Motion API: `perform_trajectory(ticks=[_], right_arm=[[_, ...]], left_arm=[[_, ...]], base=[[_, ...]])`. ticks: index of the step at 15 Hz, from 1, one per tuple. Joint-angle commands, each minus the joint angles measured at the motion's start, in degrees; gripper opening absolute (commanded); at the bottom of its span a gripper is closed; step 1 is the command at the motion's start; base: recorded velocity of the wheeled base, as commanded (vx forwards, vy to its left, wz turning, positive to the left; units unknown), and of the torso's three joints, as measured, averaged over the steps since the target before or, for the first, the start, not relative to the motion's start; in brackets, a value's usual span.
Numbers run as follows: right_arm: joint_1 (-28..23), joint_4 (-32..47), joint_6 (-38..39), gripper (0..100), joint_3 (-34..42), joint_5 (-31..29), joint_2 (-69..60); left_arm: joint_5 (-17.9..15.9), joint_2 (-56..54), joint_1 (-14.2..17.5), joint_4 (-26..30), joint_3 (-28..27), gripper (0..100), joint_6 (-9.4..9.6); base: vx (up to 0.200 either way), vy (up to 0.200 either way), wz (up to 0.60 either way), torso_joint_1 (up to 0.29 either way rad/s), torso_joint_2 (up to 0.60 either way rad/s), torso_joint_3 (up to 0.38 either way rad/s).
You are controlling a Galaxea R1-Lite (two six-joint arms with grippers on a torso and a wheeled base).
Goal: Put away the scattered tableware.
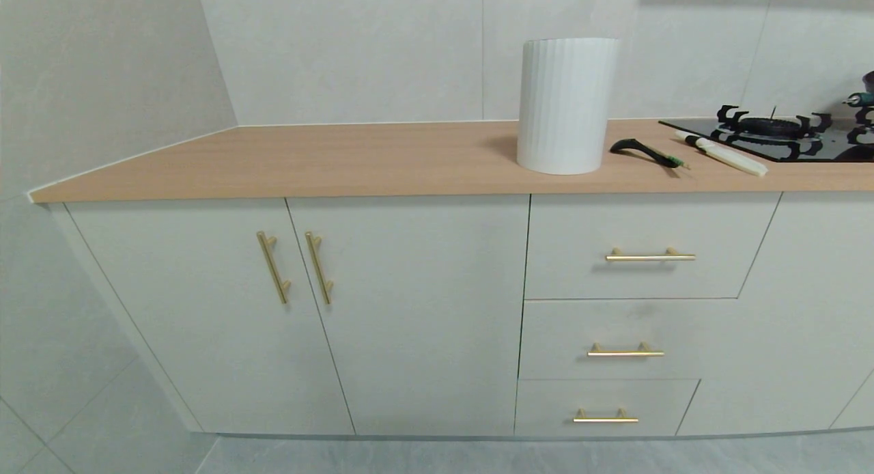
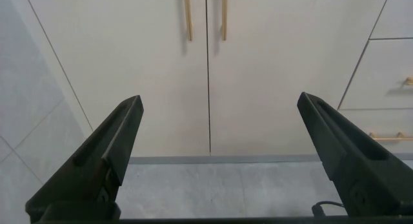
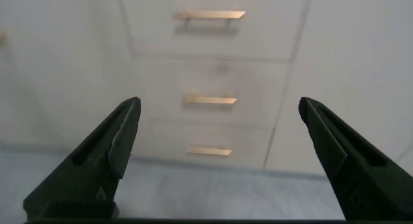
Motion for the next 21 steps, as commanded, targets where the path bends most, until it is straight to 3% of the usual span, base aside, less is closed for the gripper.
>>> perform_trajectory(ticks=[1, 5, 9, 11, 18, 21], right_arm=[[3.9, -0.4, 0.0, 100, -2.4, 1.2, 18.5], [4.1, -4.2, 0.4, 100, -19.0, 4.4, 56.5], [3.9, -16.1, 0.3, 100, -29.1, 4.2, 80.2], [3.4, -17.7, 0.3, 100, -30.8, 4.2, 85.8], [1.5, -43.7, 0.4, 100, -29.8, -2.6, 110.6], [1.5, -50.2, 2.3, 100, -30.3, -5.7, 115.5]], left_arm=[[0.0, 0.0, 0.0, 0.0, 0.0, 100, 0.0], [0.0, 0.0, 0.0, 0.0, 0.0, 100, 0.0], [0.0, 0.0, 0.0, 0.0, 0.0, 100, 0.0], [0.0, 0.0, 0.0, 0.0, 0.0, 100, 0.0], [0.0, 0.0, 0.0, 0.0, 0.0, 100, -0.09], [0.0, 0.0, 0.0, 0.0, 0.0, 100, -0.09]], base=[[0.0, 0.0, 0.0, 0.0, 0.0, 0.0], [0.0, 0.0, 0.0, 0.0, 0.0, 0.0], [0.0, 0.0, 0.0, 0.0, 0.0, 0.0], [0.0, 0.0, 0.0, 0.0, 0.0, 0.0], [0.0, 0.0, 0.0, 0.0, 0.0, 0.0], [0.0, 0.0, 0.0, 0.0, 0.0, 0.0]])
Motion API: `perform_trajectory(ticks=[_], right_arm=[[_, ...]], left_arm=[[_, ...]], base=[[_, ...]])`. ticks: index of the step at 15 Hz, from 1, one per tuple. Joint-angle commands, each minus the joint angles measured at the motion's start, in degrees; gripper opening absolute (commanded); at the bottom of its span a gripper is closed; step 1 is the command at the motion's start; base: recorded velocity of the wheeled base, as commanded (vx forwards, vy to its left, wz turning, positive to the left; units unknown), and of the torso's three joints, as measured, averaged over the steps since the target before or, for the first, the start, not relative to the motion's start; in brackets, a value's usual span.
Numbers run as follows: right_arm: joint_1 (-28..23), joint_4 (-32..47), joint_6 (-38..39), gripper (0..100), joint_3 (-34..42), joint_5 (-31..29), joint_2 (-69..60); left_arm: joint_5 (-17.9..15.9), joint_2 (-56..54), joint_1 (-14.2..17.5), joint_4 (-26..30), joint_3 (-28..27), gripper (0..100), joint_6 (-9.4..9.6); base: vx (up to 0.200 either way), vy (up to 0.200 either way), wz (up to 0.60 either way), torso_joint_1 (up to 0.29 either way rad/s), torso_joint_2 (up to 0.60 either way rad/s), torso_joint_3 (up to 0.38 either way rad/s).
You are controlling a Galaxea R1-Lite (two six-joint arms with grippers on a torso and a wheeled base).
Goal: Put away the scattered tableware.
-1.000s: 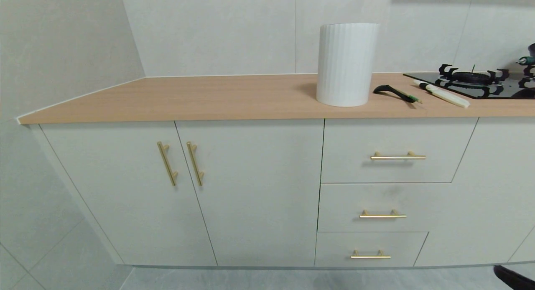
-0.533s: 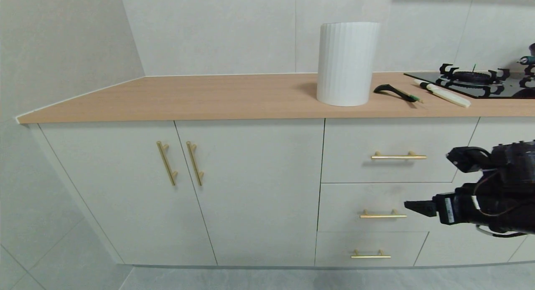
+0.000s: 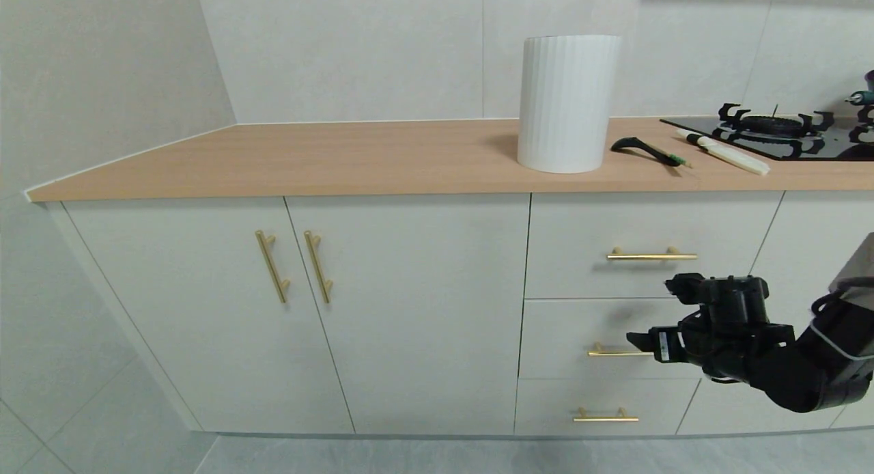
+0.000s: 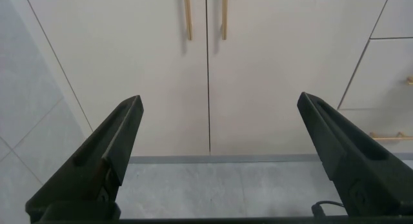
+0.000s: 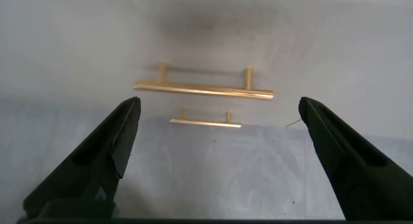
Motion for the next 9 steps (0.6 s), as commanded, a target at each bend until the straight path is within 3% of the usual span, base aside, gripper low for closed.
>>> perform_trajectory(ticks=[1, 2, 5, 9], right_arm=[[0.0, -3.3, 2.0, 100, -0.4, -0.9, 7.0], [0.0, -8.1, 2.9, 100, -1.3, -2.3, 10.2], [0.0, -11.8, 3.2, 100, -3.6, -6.0, 14.5], [-0.4, -12.1, 3.3, 100, -8.2, -6.4, 17.9]], left_arm=[[0.0, 0.0, 0.0, 0.0, 0.0, 100, 0.02], [0.0, 0.0, 0.0, 0.0, 0.0, 100, 0.02], [0.0, 0.0, 0.0, 0.0, 0.0, 100, 0.02], [0.0, 0.0, 0.0, 0.0, 0.0, 100, 0.02]], base=[[0.0, 0.0, 0.0, 0.0, 0.0, 0.0], [0.0, 0.0, 0.0, 0.0, 0.0, 0.0], [0.0, 0.0, 0.0, 0.0, 0.0, 0.0], [0.0, 0.0, 0.0, 0.0, 0.0, 0.0]])
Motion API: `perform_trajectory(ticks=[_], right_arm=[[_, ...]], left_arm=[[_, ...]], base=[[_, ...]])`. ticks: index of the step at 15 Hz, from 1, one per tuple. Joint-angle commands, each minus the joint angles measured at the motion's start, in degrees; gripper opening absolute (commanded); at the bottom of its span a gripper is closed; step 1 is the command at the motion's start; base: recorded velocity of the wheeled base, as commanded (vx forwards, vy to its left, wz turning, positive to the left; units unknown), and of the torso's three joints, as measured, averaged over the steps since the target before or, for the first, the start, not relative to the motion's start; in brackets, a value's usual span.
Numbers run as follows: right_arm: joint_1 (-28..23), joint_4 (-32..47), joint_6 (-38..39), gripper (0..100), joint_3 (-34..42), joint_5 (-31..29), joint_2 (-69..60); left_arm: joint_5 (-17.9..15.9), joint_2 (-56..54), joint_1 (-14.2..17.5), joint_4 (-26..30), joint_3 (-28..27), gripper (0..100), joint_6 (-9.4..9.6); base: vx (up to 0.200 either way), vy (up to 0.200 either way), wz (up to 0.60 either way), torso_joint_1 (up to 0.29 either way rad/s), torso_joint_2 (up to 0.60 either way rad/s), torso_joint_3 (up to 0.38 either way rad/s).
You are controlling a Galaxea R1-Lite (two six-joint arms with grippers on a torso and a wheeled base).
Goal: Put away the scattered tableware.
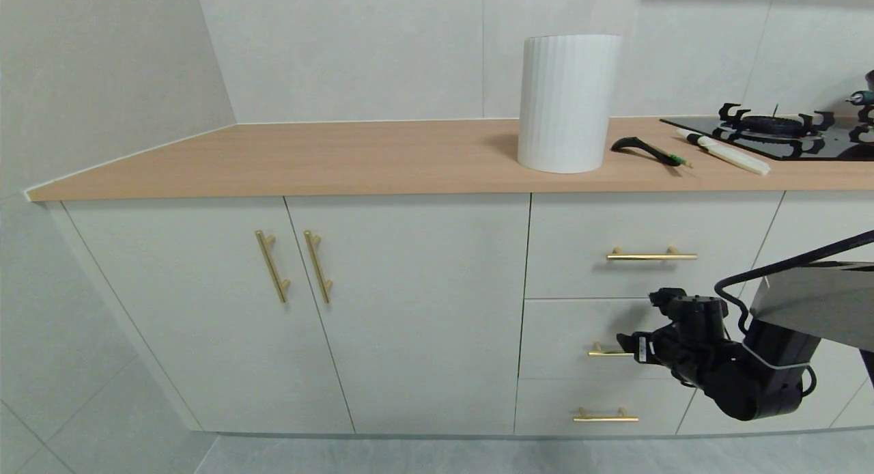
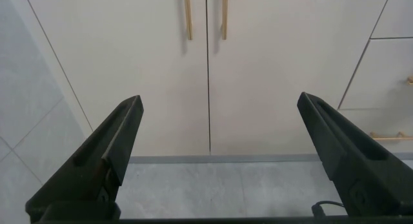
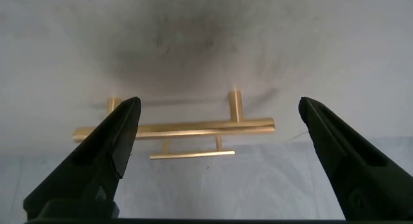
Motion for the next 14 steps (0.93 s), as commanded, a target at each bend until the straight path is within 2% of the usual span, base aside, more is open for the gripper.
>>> perform_trajectory(ticks=[1, 8, 14], right_arm=[[-0.4, -0.1, 0.0, 100, -1.7, 0.0, 2.6], [-1.1, 0.0, -0.1, 100, -6.5, -1.1, 6.6], [-1.2, 0.5, -0.4, 100, -7.1, -1.4, 8.1]], left_arm=[[0.0, 0.0, 0.0, 0.0, 0.0, 100, 0.02], [0.0, 0.0, 0.0, 0.0, 0.0, 100, 0.02], [0.0, 0.0, 0.0, 0.0, 0.0, 100, 0.02]], base=[[0.0, 0.0, 0.0, 0.0, 0.0, 0.0], [0.0, 0.0, 0.0, 0.0, 0.0, 0.0], [0.0, 0.0, 0.0, 0.0, 0.0, 0.0]])
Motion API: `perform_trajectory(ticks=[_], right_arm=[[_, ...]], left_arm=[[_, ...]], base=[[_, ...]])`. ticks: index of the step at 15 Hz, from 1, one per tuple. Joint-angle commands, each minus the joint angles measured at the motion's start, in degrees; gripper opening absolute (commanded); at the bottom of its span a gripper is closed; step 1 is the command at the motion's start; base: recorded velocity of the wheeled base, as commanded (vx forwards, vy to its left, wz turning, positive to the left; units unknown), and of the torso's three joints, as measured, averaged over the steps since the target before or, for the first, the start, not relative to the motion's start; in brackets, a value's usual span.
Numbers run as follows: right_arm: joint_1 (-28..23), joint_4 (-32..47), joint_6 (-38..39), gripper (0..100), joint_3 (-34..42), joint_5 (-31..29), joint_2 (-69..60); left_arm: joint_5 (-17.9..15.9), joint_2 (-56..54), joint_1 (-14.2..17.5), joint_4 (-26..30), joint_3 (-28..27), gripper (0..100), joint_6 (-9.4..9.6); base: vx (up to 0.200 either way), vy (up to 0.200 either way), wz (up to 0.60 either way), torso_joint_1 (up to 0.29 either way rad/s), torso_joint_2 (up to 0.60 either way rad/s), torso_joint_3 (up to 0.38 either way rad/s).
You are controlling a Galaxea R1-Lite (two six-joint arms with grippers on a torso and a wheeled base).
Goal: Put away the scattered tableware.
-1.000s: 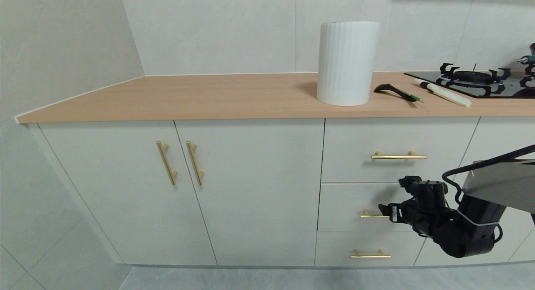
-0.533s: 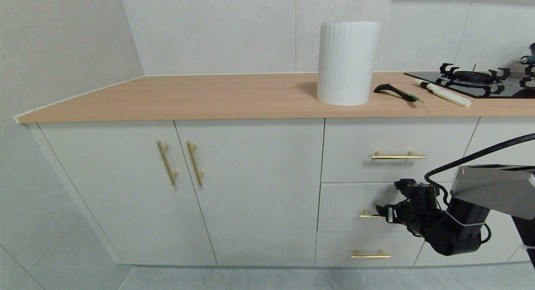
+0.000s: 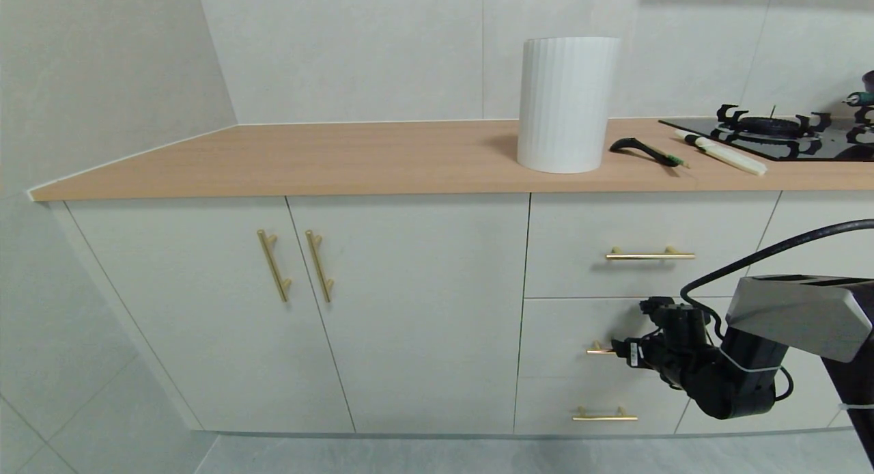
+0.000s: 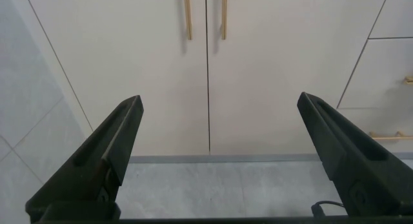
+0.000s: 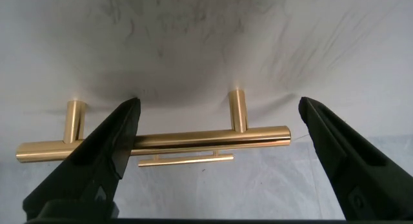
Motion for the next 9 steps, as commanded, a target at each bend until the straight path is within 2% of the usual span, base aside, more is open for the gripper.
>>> perform_trajectory(ticks=[1, 9], right_arm=[[-0.1, 0.5, -0.2, 100, 0.2, -0.2, 0.2], [-0.1, 2.7, -0.6, 100, 3.3, -0.1, -2.2]], left_arm=[[0.0, 0.0, 0.0, 0.0, 0.0, 100, 0.0], [0.0, 0.0, 0.0, 0.0, 0.0, 100, 0.0]], base=[[0.0, 0.0, 0.0, 0.0, 0.0, 0.0], [0.0, 0.0, 0.0, 0.0, 0.0, 0.0]])
